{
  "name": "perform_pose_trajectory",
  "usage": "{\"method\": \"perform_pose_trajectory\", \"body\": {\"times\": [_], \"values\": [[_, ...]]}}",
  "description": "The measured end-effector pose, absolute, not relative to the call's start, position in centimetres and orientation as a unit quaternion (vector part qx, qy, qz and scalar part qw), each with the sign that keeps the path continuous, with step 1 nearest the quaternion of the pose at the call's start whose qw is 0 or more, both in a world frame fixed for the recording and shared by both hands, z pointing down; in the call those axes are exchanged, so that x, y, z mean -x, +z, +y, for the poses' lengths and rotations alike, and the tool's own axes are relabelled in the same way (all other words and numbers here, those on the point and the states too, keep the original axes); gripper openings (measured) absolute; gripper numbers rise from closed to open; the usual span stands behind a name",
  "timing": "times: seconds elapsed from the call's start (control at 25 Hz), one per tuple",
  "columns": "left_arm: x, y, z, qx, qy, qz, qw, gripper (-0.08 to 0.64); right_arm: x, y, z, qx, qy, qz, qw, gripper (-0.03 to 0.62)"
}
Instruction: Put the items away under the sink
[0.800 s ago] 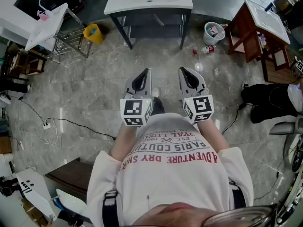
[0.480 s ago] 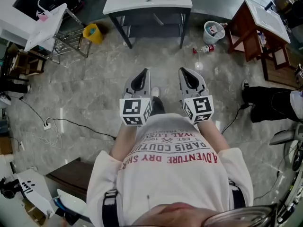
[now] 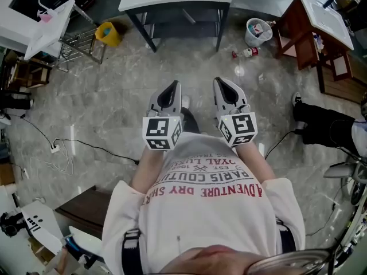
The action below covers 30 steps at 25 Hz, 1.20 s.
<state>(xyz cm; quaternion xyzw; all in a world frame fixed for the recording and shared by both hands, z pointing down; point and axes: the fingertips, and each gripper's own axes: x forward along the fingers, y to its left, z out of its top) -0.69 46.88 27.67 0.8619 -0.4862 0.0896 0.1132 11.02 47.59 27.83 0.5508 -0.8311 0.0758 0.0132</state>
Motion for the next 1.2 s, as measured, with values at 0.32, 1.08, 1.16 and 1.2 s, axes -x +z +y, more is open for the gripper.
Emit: {"method": "perform_pose_trajectory", "body": {"times": [0.32,1.08,1.16,1.2], "values": [[2.7,27.9,39.0,-0.866,0.073,-0.48,0.118,0.023,-9.6,29.0,40.5,-0.56,0.076,-0.825,0.031,0.025],[12.1,25.3,8.6,-0.887,0.063,-0.439,0.128,0.023,-1.6,27.5,12.1,-0.602,0.071,-0.794,0.056,0.025],[13.2,25.7,6.2,-0.884,0.061,-0.443,0.135,0.023,-0.7,27.7,9.9,-0.602,0.074,-0.793,0.06,0.025],[13.5,25.9,5.3,-0.883,0.059,-0.445,0.14,0.023,-0.5,27.9,9.0,-0.601,0.076,-0.793,0.062,0.025]]}}
